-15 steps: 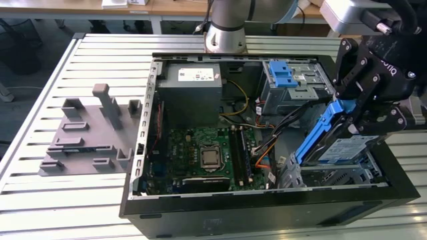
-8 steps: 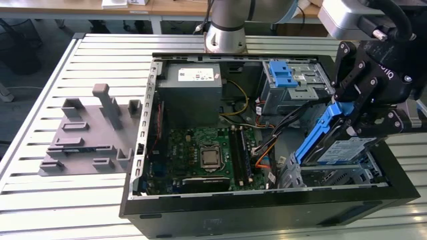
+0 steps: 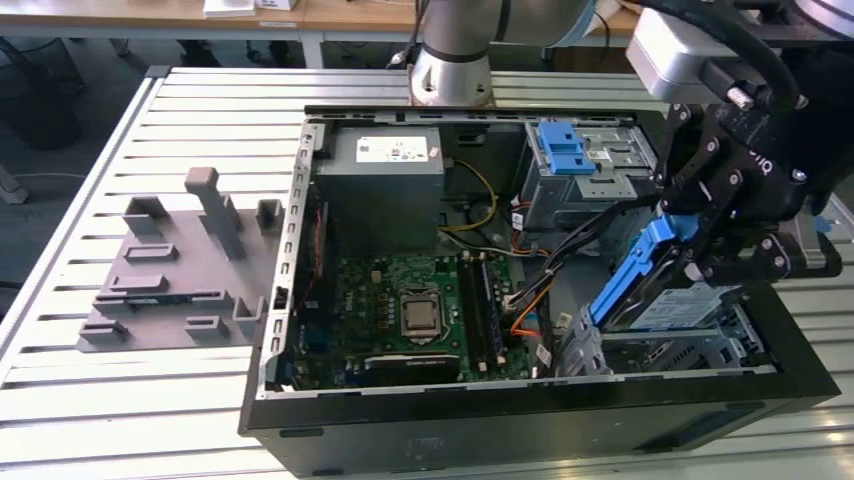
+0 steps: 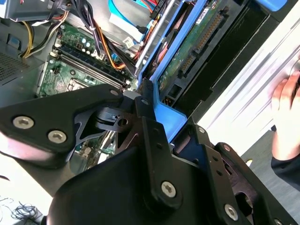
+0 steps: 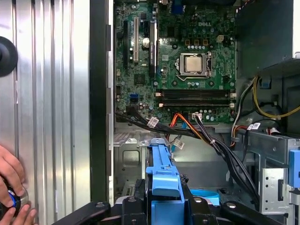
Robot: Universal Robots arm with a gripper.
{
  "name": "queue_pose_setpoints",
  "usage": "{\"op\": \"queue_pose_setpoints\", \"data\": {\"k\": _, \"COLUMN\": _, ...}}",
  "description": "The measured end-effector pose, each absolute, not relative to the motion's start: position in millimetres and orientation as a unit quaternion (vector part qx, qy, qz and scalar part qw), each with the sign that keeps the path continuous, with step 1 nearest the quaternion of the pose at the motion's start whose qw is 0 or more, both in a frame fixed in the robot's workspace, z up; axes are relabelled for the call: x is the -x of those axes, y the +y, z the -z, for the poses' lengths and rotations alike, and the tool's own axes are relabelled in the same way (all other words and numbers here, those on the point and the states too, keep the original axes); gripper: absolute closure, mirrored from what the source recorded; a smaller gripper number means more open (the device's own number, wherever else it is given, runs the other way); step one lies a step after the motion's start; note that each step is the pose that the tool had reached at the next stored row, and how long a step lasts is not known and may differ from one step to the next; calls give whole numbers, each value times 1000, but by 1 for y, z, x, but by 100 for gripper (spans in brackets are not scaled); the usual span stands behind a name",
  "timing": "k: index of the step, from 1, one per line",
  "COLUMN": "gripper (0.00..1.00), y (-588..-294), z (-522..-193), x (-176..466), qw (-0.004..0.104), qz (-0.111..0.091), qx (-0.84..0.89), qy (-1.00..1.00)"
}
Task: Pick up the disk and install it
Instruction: 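Insert the disk into the insertion slot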
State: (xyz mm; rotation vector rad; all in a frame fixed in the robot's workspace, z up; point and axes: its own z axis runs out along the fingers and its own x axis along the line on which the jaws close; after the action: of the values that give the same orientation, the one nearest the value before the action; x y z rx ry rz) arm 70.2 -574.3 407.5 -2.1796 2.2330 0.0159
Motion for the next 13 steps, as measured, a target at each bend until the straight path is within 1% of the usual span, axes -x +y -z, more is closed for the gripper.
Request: {"op": "queue_pose_setpoints", "data": {"k": 13, "gripper": 63, "y": -574, "z": -384, "x": -70, "qw": 11, "qz": -5, "qx": 698, "qy": 716}}
